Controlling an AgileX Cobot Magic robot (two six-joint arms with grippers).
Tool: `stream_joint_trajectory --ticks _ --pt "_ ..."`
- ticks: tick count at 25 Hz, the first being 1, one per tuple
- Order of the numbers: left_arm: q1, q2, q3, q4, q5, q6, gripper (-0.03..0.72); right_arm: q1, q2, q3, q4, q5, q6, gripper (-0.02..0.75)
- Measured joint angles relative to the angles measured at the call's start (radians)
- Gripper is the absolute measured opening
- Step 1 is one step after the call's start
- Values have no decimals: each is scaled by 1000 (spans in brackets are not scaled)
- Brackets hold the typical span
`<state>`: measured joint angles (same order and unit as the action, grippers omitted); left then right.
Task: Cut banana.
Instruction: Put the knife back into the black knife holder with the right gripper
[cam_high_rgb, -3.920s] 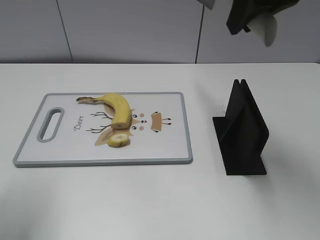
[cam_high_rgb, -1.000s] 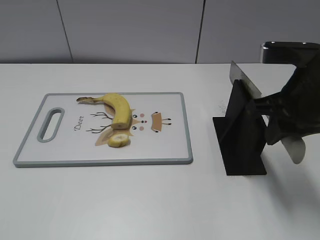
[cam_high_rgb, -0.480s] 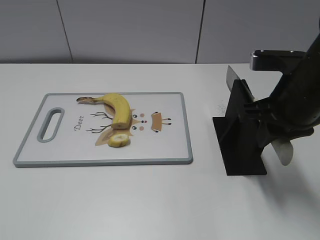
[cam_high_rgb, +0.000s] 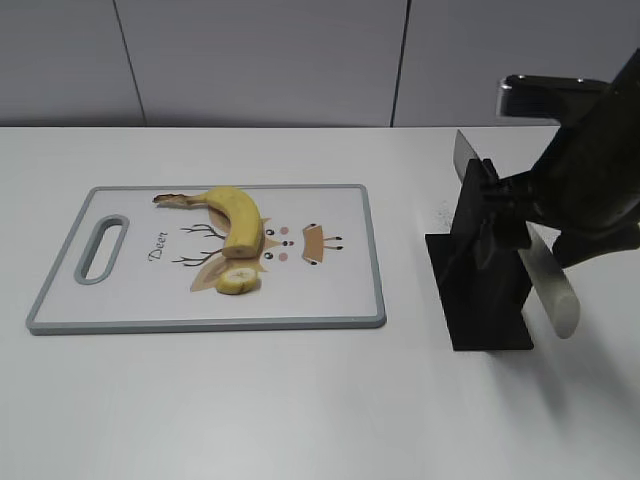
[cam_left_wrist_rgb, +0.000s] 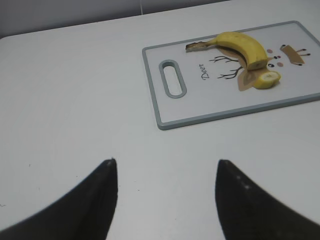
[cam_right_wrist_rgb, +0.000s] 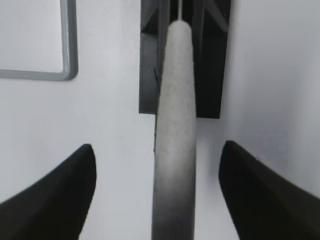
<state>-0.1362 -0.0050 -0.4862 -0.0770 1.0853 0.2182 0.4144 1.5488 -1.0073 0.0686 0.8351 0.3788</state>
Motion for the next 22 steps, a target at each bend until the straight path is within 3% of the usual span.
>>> stream_joint_trajectory --ticks 5,15,22 --pt "0 0 0 0 0 0 591 0 -49 -62 0 -7 -64 633" --pt "0 0 0 0 0 0 591 0 -331 -84 0 14 -362 625" --pt "1 0 0 0 0 0 591 0 -499 -46 4 76 -460 611"
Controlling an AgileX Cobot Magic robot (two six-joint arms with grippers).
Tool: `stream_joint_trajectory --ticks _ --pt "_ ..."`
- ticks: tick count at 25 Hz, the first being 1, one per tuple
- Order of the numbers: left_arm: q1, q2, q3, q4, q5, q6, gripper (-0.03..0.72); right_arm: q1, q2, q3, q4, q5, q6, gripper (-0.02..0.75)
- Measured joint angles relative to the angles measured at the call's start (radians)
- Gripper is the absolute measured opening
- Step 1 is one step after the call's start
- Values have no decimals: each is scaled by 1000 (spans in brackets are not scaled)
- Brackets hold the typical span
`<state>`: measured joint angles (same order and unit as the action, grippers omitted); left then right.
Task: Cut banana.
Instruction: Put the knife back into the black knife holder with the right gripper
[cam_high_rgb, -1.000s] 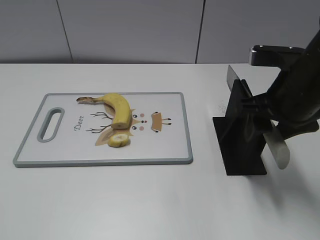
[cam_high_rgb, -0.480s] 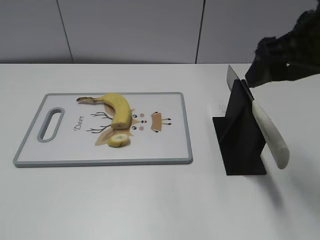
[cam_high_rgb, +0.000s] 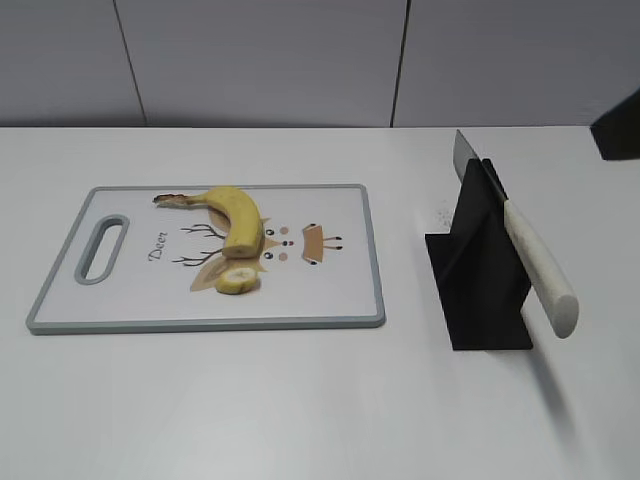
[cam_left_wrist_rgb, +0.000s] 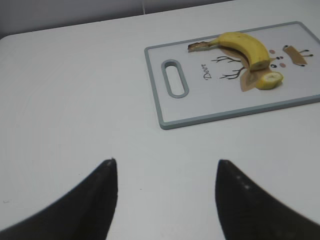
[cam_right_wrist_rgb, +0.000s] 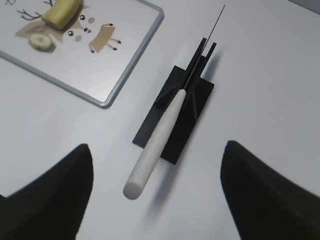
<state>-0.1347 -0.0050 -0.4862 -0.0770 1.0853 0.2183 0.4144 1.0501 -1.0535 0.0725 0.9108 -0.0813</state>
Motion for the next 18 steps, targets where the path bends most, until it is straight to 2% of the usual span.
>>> stream_joint_trajectory --ticks 3,9,18 --pt "31 0 0 0 0 0 591 0 -75 82 15 0 -32 605" --pt "142 0 0 0 0 0 591 0 -228 262 28 -26 -48 594" --pt "161 0 0 0 0 0 591 0 -507 491 61 -35 -56 594"
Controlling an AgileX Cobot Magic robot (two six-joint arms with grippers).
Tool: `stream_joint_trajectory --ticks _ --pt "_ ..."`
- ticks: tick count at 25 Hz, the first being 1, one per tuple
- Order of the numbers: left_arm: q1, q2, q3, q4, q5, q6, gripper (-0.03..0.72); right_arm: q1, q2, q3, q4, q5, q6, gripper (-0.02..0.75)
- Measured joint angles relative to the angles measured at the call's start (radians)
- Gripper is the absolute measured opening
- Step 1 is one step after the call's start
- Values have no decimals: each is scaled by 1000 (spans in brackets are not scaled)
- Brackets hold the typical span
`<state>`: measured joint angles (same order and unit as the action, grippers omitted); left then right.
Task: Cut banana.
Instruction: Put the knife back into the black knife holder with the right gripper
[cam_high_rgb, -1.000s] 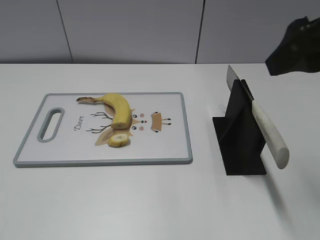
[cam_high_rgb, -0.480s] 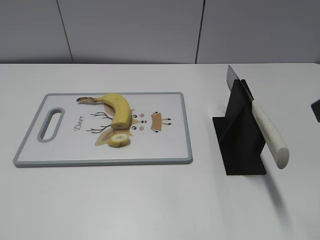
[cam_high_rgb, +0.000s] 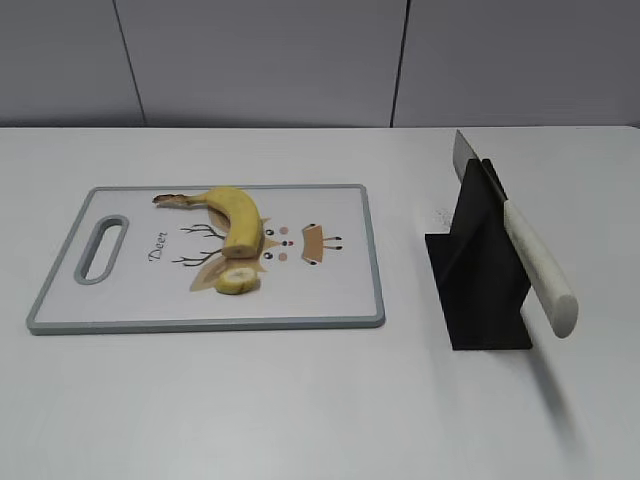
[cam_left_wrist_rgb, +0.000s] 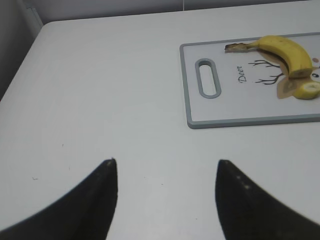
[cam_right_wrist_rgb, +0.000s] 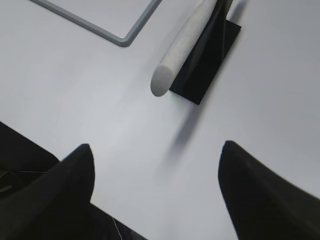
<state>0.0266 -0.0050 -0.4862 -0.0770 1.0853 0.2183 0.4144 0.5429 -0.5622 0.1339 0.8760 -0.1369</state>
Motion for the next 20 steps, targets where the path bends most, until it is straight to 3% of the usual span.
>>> stream_joint_trajectory --ticks 20 --pt "0 0 0 0 0 0 591 0 -333 53 9 165 -4 592"
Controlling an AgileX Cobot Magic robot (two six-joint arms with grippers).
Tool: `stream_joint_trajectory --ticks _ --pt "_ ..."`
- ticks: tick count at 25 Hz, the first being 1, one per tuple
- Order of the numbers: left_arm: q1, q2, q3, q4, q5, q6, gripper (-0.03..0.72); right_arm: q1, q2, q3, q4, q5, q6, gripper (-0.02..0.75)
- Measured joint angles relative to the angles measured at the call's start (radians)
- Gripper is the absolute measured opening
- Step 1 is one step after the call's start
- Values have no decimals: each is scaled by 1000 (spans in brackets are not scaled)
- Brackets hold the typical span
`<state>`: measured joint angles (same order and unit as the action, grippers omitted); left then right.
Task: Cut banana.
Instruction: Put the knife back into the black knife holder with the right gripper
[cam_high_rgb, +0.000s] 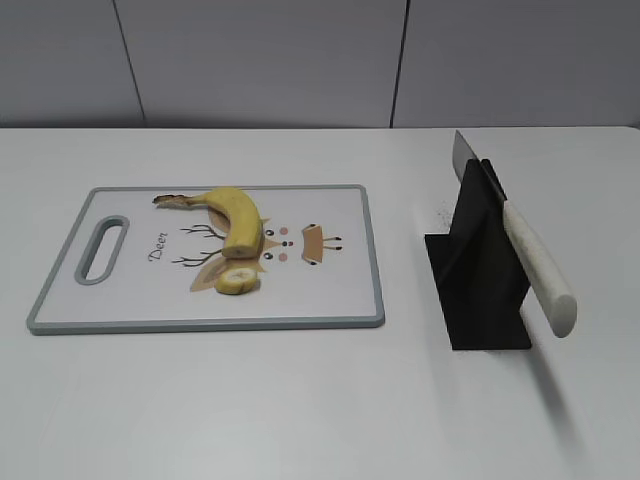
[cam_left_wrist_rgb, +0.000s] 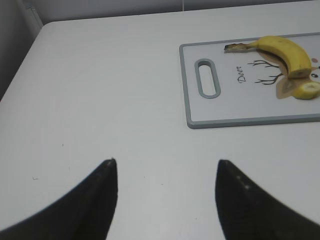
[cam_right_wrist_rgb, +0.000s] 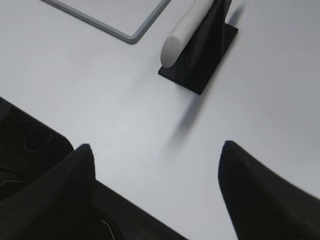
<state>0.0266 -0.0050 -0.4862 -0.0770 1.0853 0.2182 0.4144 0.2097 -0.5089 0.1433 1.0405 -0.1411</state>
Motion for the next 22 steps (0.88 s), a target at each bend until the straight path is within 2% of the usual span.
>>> stream_joint_trajectory --ticks 15,22 --pt "0 0 0 0 0 1 591 -12 -215 0 4 3 1 589" --pt "0 0 0 0 0 1 591 -151 -216 0 27 3 0 588"
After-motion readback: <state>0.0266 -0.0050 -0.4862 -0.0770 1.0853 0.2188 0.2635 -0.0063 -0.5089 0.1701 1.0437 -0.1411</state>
